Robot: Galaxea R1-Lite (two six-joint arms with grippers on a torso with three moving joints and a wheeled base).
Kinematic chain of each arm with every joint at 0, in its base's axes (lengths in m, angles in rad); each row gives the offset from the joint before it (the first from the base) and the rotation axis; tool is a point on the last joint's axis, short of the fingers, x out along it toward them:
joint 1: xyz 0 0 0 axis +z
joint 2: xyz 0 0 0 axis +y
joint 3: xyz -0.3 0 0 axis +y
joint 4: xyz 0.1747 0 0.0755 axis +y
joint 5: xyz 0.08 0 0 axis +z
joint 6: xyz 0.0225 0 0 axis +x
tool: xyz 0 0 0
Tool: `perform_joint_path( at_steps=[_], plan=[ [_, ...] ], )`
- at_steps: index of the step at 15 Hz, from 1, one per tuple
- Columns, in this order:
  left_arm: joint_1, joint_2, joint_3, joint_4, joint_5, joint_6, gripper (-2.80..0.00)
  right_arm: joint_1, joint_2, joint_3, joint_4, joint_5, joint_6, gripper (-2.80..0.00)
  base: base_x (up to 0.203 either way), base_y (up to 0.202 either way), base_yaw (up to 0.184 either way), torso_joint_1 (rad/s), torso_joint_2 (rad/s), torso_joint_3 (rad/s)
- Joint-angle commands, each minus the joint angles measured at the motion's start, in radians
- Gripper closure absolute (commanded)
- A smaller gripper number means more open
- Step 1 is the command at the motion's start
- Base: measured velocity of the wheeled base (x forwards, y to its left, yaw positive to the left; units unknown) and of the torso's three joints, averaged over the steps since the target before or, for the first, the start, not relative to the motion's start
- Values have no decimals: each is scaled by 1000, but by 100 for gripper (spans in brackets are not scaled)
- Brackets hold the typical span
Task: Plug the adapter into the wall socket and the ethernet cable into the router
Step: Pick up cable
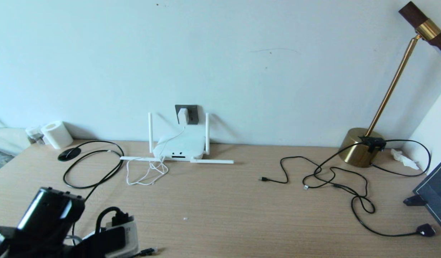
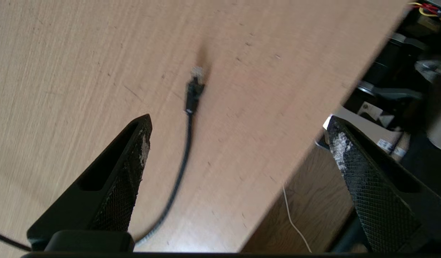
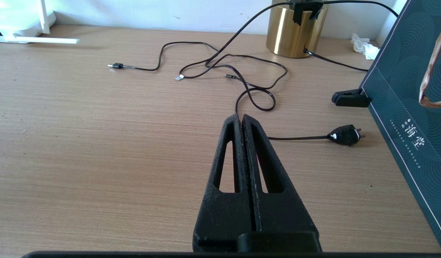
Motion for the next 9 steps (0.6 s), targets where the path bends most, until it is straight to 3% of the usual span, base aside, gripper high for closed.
perform_joint_path(
  at_steps=[1,9],
  plan=[
    [12,102,1,-20,-2,18,-280,0,0,0,0,1,0,0,0,0,0,0,0,0],
    [34,196,1,-17,-1,74,-280,1,0,0,0,1,0,0,0,0,0,0,0,0]
  ],
)
